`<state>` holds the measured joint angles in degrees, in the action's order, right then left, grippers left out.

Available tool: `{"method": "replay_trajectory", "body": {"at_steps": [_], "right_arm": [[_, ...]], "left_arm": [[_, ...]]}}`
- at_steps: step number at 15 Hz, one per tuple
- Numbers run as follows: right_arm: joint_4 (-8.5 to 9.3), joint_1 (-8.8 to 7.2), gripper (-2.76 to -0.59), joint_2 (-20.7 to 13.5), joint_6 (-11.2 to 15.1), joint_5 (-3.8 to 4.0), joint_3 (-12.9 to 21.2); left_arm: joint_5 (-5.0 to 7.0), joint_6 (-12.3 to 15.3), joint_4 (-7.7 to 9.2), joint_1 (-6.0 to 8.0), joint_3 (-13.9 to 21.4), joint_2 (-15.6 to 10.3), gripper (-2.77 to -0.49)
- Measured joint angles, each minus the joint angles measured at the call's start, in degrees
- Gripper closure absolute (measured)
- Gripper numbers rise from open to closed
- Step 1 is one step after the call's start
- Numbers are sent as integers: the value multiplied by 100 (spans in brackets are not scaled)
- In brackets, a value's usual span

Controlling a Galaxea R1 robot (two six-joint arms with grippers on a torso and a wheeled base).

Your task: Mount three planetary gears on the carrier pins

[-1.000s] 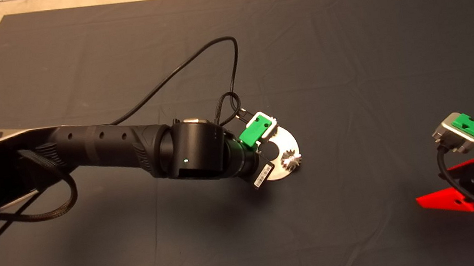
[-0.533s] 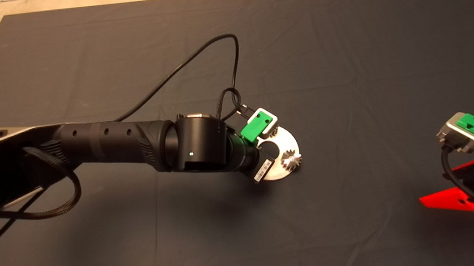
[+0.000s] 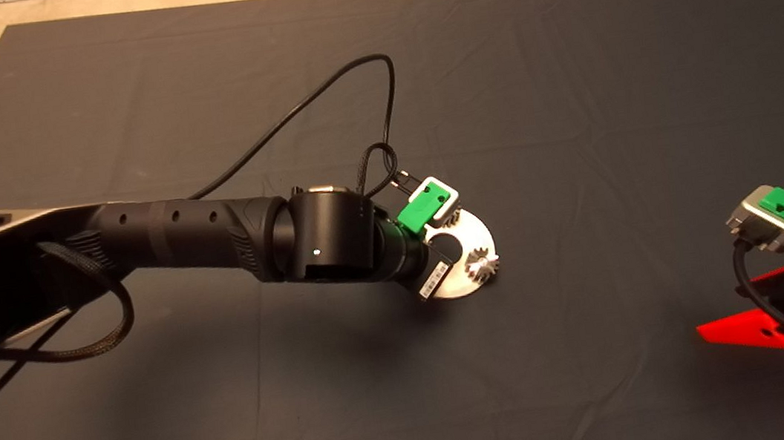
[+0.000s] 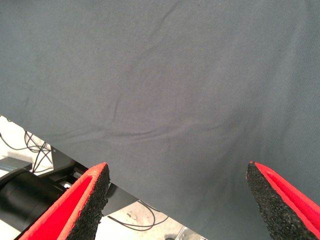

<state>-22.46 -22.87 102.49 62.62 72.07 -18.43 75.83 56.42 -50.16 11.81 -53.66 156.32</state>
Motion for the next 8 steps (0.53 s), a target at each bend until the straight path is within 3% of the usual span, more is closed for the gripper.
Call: {"method": "replay_trajectory", "body": {"at_steps": [8], "right_arm": [[0,2,-202,-29,0,-7,0]], "left_arm": [[28,-238,88,15,0,2,-81]]}}
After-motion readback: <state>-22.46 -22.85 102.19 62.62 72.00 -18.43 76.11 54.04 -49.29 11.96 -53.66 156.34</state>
